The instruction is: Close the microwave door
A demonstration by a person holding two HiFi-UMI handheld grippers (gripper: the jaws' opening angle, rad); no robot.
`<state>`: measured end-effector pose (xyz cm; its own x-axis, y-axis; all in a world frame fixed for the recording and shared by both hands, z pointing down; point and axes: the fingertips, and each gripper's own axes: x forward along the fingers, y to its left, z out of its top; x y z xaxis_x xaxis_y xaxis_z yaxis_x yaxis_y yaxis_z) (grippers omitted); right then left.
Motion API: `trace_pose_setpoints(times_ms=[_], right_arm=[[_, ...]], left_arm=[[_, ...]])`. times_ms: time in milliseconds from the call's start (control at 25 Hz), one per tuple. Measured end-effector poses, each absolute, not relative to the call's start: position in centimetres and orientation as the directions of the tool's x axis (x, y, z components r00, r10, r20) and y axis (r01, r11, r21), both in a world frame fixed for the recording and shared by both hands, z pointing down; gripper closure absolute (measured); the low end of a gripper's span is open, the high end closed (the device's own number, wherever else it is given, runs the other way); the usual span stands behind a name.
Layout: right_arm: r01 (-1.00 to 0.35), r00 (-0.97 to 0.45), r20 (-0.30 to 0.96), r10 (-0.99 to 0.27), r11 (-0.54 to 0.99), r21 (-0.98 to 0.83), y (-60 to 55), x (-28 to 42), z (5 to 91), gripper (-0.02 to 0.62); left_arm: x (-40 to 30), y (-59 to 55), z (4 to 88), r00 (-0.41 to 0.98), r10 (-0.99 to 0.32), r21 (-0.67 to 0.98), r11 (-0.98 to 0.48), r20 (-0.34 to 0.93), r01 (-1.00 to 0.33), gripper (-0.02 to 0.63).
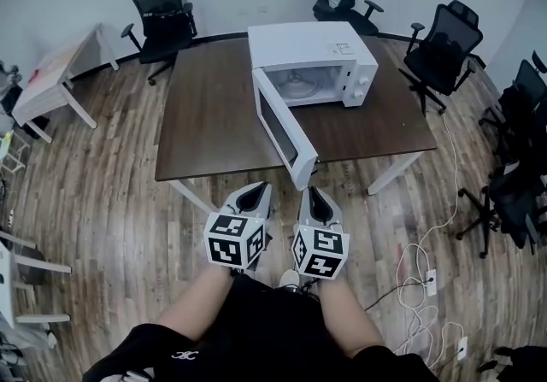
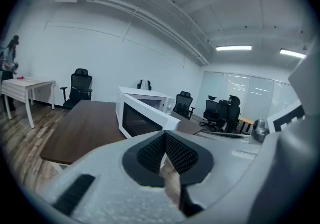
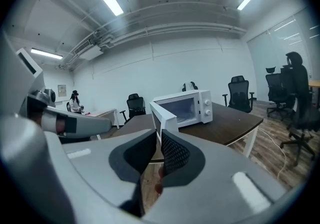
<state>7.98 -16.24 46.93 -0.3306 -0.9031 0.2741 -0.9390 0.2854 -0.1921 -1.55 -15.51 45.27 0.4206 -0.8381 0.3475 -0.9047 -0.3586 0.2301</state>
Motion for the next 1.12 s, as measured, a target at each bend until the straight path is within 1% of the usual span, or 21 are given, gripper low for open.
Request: trace_pose_setpoints(times_ms=[120, 200, 400, 560, 720, 840, 960, 1080, 1120], right_arm=[[-0.943, -0.316, 0.294, -0.902, 0.266, -0.198, -17.5, 8.0, 47.8, 0.537], [-0.948, -0.305, 0.306, -0.902, 0.258, -0.185, -18.3, 7.7, 48.3, 0.51], [-0.964, -0.258, 0.356, -0.898, 0.216, -0.154, -20.6, 6.2, 49.6, 0.467], [-0.983, -0.172, 0.393, -0.903, 0.129, -0.134, -21.7, 6.1, 50.8, 0.462], [-0.99, -0.122, 0.42, -0.899, 0.082, -0.11, -22.5, 5.2, 51.8, 0.459], [-0.994, -0.072, 0.433, -0.899, 0.029, -0.105, -23.3, 4.7, 52.2, 0.432], [-0.995, -0.013, 0.441, -0.898, -0.032, -0.093, -23.8, 4.4, 52.5, 0.382], [-0.993, 0.043, 0.456, -0.889, -0.086, -0.075, -24.2, 4.2, 53.1, 0.381], [-0.992, 0.059, 0.461, -0.885, -0.102, -0.071, -24.3, 4.2, 53.2, 0.4]], left_arm=[[-1.7, -16.5, 46.0, 0.424, -0.829, 0.228, -0.362, 0.364, -0.904, 0.598], [-1.9, -17.5, 46.3, 0.431, -0.823, 0.228, -0.369, 0.369, -0.901, 0.598], [-2.6, -20.1, 46.1, 0.473, -0.798, 0.225, -0.417, 0.373, -0.881, 0.598], [-3.4, -21.2, 46.6, 0.498, -0.776, 0.212, -0.451, 0.386, -0.867, 0.598], [-5.2, -22.0, 47.2, 0.508, -0.767, 0.234, -0.451, 0.392, -0.861, 0.598], [-6.2, -22.5, 47.6, 0.515, -0.758, 0.238, -0.457, 0.4, -0.857, 0.598], [-7.3, -22.7, 47.7, 0.523, -0.751, 0.239, -0.465, 0.403, -0.852, 0.598], [-8.4, -23.1, 48.1, 0.527, -0.743, 0.238, -0.471, 0.412, -0.849, 0.598], [-8.7, -23.2, 48.2, 0.529, -0.74, 0.238, -0.473, 0.414, -0.848, 0.598]])
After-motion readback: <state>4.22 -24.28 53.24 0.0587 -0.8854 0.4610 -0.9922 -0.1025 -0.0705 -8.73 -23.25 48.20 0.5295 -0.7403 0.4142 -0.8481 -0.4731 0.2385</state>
